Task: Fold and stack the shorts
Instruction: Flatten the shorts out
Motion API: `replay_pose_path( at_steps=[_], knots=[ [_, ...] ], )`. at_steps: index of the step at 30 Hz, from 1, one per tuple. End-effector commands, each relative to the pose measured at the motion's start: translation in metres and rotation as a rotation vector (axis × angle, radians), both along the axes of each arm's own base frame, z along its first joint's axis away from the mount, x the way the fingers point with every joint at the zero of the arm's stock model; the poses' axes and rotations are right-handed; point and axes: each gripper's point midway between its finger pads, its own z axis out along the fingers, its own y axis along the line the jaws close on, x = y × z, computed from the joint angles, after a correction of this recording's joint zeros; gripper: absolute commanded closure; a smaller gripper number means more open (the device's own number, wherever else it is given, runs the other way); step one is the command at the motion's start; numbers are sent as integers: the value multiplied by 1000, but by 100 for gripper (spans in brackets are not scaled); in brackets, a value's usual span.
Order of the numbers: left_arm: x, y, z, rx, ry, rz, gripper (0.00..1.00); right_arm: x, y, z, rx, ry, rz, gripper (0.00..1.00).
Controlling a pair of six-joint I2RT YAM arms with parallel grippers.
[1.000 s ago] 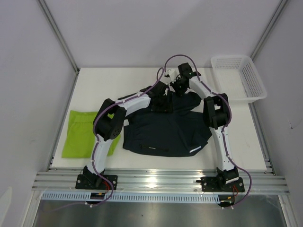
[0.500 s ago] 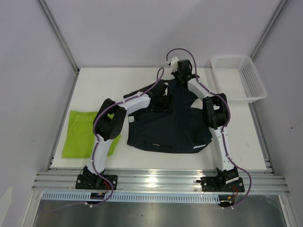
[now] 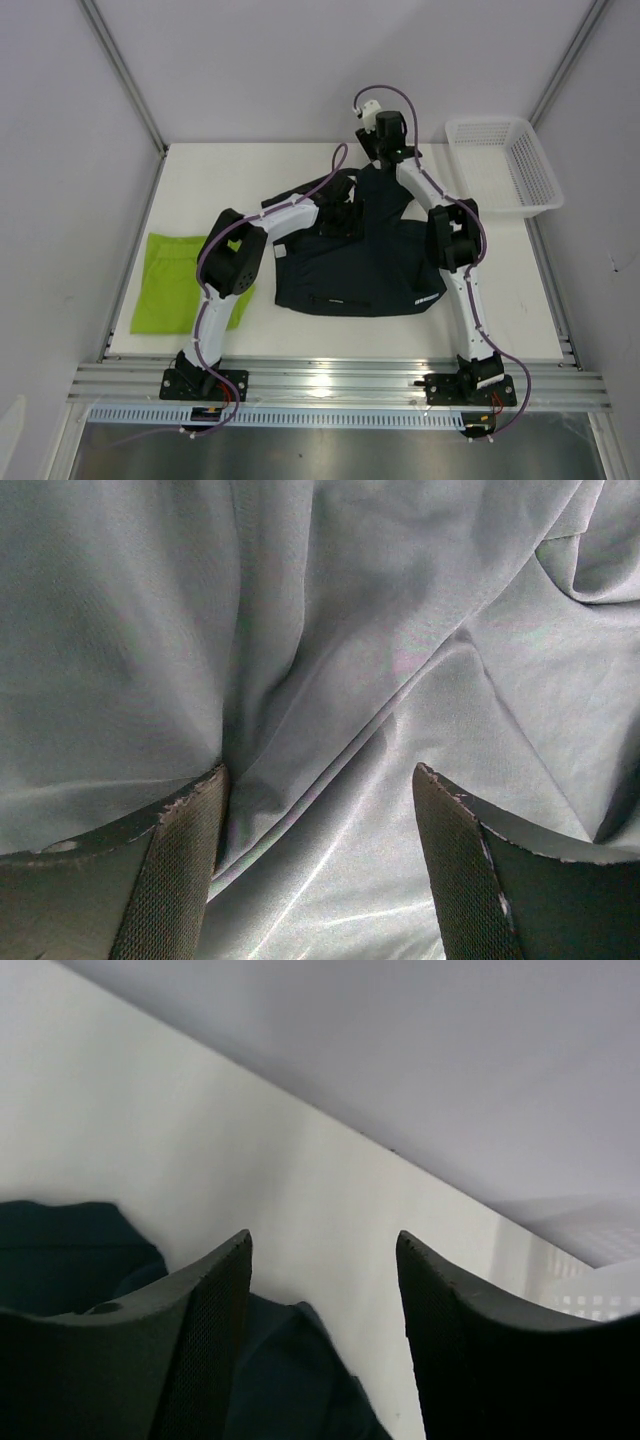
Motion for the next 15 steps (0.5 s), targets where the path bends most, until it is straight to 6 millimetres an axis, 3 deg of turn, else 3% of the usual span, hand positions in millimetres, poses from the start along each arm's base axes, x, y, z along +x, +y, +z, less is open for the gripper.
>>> replay_pose_path(
  at_steps=[1, 8, 15],
  knots=[
    [-21, 8, -9, 56, 53, -25, 23, -1, -23, 12, 68, 68, -28, 39],
    [-35, 10, -12, 75, 79, -46, 23, -16, -50, -26, -42, 193, -39, 55],
    [-41, 11, -15, 83, 82, -48, 23, -36, -53, -57, 11, 332, 23, 56]
  ],
)
